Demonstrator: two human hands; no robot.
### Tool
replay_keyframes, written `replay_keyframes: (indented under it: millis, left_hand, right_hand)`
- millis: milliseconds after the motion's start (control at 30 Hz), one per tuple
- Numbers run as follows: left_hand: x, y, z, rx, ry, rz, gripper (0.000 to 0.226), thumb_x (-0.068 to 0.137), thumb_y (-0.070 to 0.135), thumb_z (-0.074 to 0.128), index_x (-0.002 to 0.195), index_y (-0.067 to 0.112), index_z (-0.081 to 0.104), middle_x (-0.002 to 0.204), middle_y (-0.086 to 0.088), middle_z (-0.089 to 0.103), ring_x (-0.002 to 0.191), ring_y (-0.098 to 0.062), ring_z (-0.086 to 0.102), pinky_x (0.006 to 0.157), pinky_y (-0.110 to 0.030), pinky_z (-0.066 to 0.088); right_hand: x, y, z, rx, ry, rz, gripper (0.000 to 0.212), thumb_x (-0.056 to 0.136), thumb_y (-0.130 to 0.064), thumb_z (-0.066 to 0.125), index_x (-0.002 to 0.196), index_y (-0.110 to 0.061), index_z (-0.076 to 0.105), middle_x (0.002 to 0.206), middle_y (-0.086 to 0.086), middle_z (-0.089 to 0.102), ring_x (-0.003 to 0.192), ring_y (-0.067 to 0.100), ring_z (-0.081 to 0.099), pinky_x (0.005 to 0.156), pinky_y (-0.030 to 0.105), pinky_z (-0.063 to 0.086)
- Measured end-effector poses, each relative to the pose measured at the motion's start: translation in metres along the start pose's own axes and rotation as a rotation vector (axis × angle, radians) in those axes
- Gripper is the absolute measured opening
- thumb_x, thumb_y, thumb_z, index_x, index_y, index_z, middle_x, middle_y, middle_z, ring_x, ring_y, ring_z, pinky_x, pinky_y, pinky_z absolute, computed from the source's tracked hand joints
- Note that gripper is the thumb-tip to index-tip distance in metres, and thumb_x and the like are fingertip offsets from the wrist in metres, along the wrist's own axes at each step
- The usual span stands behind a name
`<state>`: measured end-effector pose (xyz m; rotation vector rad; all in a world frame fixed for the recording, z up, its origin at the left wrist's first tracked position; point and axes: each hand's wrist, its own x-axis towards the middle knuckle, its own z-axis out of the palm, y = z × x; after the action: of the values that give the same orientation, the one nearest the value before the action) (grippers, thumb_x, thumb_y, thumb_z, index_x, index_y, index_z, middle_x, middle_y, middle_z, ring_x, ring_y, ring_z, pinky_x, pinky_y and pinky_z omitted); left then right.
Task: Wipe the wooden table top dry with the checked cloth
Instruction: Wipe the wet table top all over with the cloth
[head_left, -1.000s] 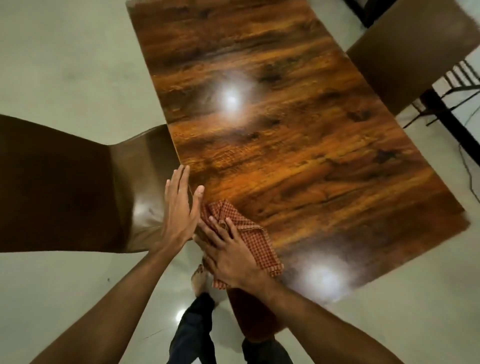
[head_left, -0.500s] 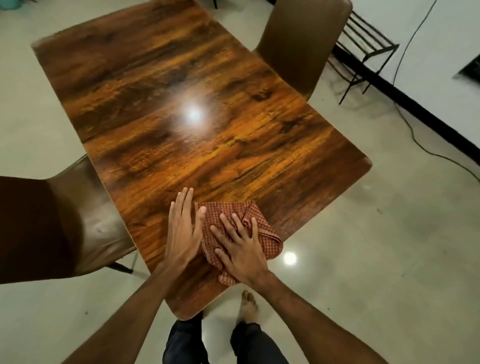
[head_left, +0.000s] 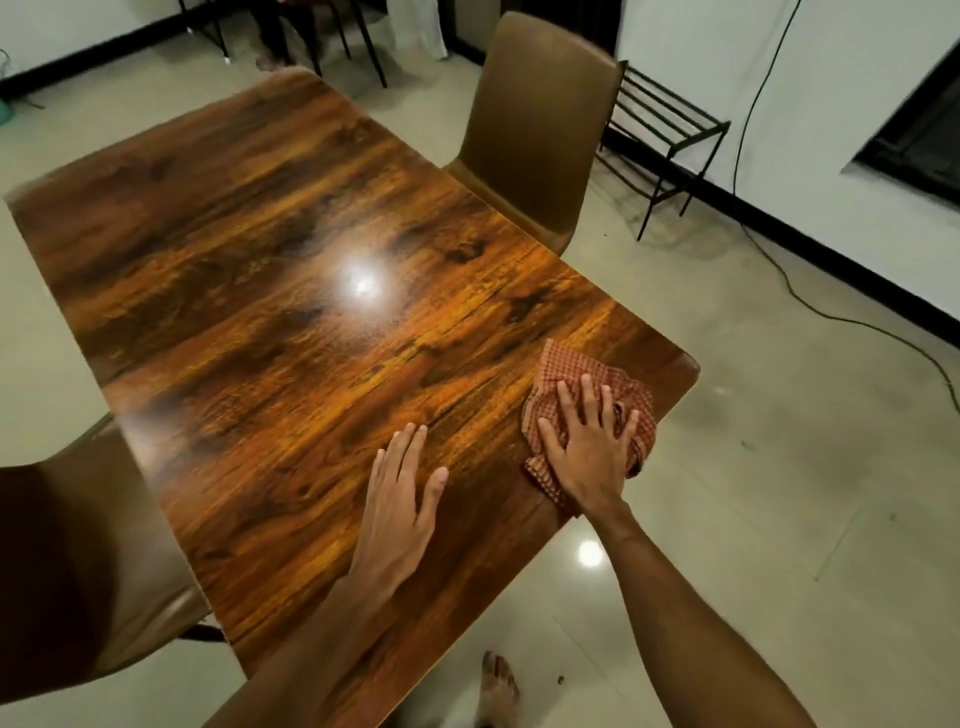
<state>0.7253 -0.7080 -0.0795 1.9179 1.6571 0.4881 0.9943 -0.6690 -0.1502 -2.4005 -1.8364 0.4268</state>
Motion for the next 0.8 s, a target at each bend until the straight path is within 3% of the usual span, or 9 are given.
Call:
replay_keyframes:
  millis: [133,333,500,633,800]
  left_hand:
    - [0.013,-0.005,-0.009,-0.034,0.017,0.014,0.073,0.098,0.063,0.021,0.160,0.024,0.019,0.167,0.007,0.013,0.155,-0.005,0.004,0.128,-0.036,-0.001]
    - [0.027,-0.003,0.011,-0.042,-0.060,0.095,0.069,0.101,0.063,0.022,0.160,0.027,0.017,0.168,0.010,0.009,0.150,0.008,-0.007,0.122,-0.021,-0.011]
    - [0.044,0.001,0.025,0.000,-0.097,0.188,0.067,0.102,0.064,0.021,0.160,0.030,0.015,0.167,0.013,0.006,0.152,0.006,-0.005,0.119,-0.016,-0.015]
    - [0.081,0.013,0.037,0.014,-0.104,0.175,0.067,0.101,0.066,0.020,0.160,0.033,0.013,0.168,0.012,0.008,0.150,0.009,-0.007,0.120,-0.018,-0.014]
    - [0.148,0.036,0.050,0.007,-0.078,0.125,0.068,0.102,0.064,0.023,0.161,0.030,0.015,0.169,0.010,0.009,0.153,0.002,-0.003,0.124,-0.027,-0.008]
  right_hand:
    - [0.003,-0.009,-0.005,-0.004,0.017,0.118,0.068,0.106,-0.062,0.022,0.167,-0.033,0.013,0.176,0.006,0.004,0.161,0.036,0.002,0.125,0.069,0.004]
    - [-0.048,-0.033,0.019,-0.035,0.010,-0.146,0.068,0.105,-0.066,0.015,0.166,-0.036,0.011,0.176,0.002,0.006,0.162,0.030,0.005,0.128,0.062,0.005]
    - [-0.013,-0.021,0.005,-0.003,0.009,0.043,0.065,0.108,-0.058,0.019,0.167,-0.033,0.006,0.176,0.003,-0.003,0.162,0.030,-0.004,0.129,0.056,-0.003]
    - [0.012,-0.022,0.006,-0.024,-0.005,-0.158,0.063,0.109,-0.053,0.016,0.167,-0.030,0.008,0.176,0.003,0.001,0.162,0.027,-0.002,0.130,0.054,0.004]
    - [0.130,-0.025,-0.011,-0.031,-0.024,-0.275,0.062,0.110,-0.049,0.021,0.167,-0.028,0.009,0.176,0.006,0.003,0.162,0.030,0.002,0.128,0.051,-0.002]
